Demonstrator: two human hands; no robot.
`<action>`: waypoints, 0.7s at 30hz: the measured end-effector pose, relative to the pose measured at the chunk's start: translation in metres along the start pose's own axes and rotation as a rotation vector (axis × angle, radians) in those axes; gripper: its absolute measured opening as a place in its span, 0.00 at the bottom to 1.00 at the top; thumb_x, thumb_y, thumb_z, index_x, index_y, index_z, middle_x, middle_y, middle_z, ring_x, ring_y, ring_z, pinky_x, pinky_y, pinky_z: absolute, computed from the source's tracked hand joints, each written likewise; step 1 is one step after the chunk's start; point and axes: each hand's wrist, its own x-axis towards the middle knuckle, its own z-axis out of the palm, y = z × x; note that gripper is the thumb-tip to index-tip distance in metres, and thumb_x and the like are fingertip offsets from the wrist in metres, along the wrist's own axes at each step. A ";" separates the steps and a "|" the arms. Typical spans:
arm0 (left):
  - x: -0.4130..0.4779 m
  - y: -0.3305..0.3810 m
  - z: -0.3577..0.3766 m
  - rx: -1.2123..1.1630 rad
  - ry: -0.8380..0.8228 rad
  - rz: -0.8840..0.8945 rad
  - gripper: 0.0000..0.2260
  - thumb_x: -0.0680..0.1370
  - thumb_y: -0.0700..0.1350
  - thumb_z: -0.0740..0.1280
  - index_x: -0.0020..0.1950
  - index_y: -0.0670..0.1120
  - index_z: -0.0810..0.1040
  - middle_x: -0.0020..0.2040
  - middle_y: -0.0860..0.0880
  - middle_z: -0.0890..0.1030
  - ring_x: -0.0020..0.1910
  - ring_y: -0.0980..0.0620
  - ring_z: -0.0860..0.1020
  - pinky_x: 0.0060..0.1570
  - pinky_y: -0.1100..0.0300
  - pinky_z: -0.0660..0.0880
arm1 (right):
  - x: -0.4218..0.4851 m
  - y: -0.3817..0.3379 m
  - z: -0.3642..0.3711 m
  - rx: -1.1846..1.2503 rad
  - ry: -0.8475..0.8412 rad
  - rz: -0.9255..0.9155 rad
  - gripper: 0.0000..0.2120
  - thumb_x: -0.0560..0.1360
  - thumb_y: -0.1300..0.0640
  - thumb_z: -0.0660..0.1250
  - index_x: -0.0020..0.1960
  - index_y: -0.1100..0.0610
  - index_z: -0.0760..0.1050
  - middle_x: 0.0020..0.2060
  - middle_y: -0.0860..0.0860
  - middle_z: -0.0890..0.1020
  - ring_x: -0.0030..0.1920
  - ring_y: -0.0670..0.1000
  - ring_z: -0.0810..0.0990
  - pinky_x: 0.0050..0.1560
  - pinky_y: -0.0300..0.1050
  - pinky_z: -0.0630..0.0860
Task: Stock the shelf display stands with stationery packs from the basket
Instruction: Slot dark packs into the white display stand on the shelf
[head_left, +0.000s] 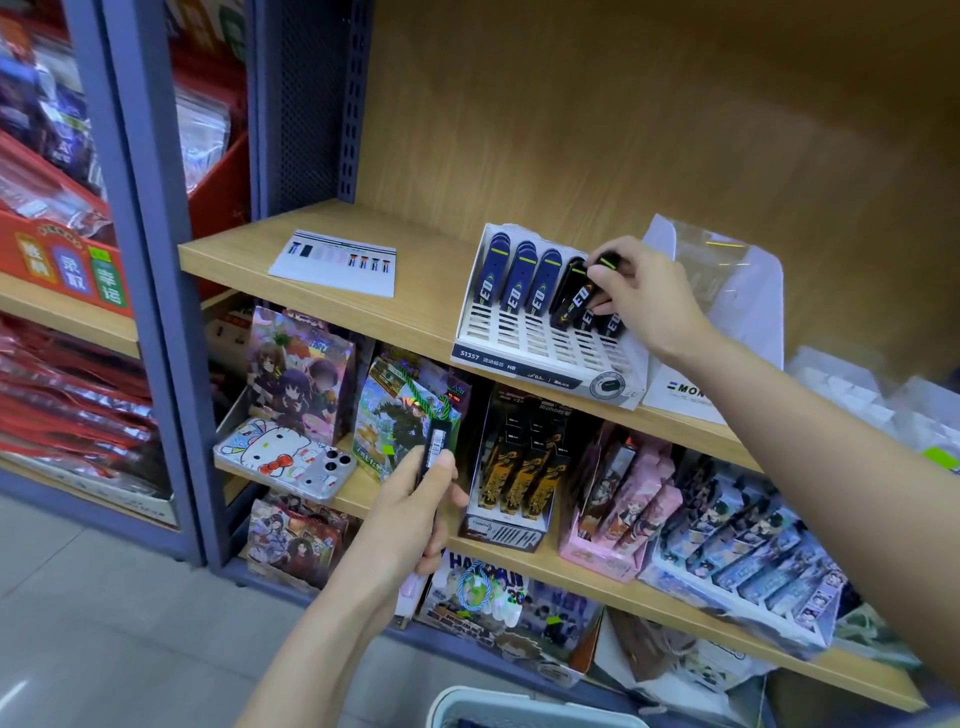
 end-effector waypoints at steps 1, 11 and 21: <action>0.000 0.000 0.001 0.011 0.006 0.002 0.14 0.82 0.49 0.57 0.51 0.37 0.69 0.33 0.50 0.75 0.23 0.55 0.60 0.20 0.65 0.56 | 0.000 0.002 -0.001 0.004 -0.009 -0.007 0.04 0.79 0.62 0.60 0.51 0.56 0.73 0.38 0.52 0.78 0.30 0.39 0.79 0.40 0.33 0.79; 0.006 -0.001 0.002 -0.068 0.020 -0.053 0.07 0.82 0.42 0.54 0.50 0.41 0.69 0.37 0.46 0.73 0.20 0.55 0.60 0.19 0.67 0.54 | 0.006 -0.004 -0.009 -0.082 -0.150 -0.089 0.09 0.75 0.62 0.69 0.47 0.55 0.69 0.39 0.51 0.79 0.37 0.46 0.79 0.43 0.33 0.76; 0.007 -0.004 -0.002 -0.024 -0.010 0.047 0.11 0.80 0.46 0.62 0.53 0.37 0.70 0.37 0.44 0.71 0.22 0.54 0.59 0.18 0.66 0.57 | 0.011 -0.001 -0.001 -0.140 -0.064 -0.089 0.06 0.71 0.61 0.73 0.46 0.54 0.77 0.40 0.54 0.79 0.41 0.55 0.79 0.50 0.46 0.78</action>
